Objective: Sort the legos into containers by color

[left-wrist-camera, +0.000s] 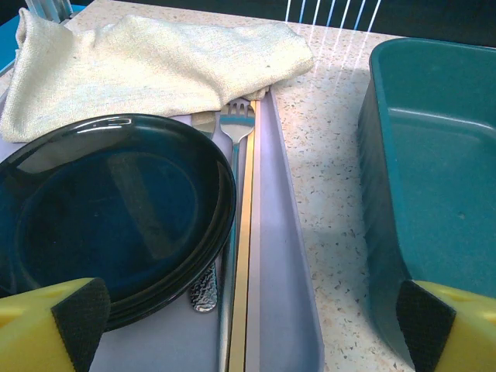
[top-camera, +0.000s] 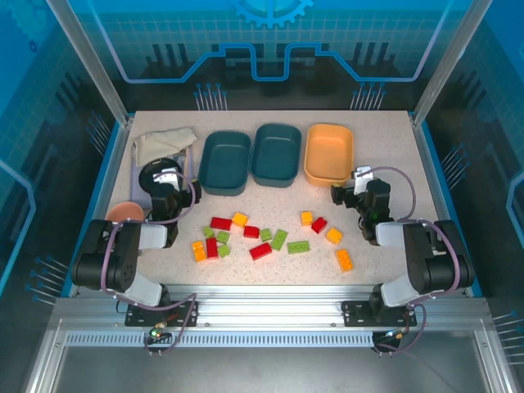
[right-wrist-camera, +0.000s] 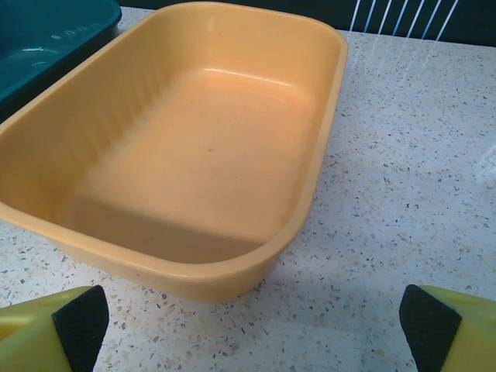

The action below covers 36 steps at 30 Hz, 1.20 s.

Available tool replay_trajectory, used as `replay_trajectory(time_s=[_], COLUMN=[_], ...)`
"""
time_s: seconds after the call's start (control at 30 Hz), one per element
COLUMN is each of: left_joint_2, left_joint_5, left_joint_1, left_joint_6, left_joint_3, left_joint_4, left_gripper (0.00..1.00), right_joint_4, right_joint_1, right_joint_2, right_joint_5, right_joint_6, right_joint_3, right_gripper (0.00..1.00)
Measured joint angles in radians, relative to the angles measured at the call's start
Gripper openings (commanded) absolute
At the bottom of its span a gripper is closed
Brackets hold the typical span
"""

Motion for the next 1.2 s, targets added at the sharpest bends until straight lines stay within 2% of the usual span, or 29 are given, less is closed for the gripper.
replay_trajectory(time_s=[0.67,0.8,1.03,1.2], left_joint_2=[0.000,-0.045,-0.314,-0.422], left_joint_5=[0.000,-0.007,-0.129,-0.221], left_joint_1=[0.000,-0.008,-0.146,-0.275], left_joint_6=[0.000,0.013,0.022,0.019], left_joint_3=[0.000,0.030,0.126,0.264], left_joint_4=[0.000,-0.118,-0.328,-0.447], left_gripper=[0.99,0.99,0.99,0.99], right_joint_4=[0.000,-0.080,-0.340,-0.581], right_joint_1=[0.000,0.006,0.037,0.148], right_joint_2=[0.000,-0.029,-0.319,-0.467], right_joint_5=[0.000,0.049,0.180,0.264], right_joint_6=[0.000,0.003,0.027,0.055], right_joint_3=[0.000,0.019,0.184,0.451], right_gripper=[1.00,1.00,1.00,1.00])
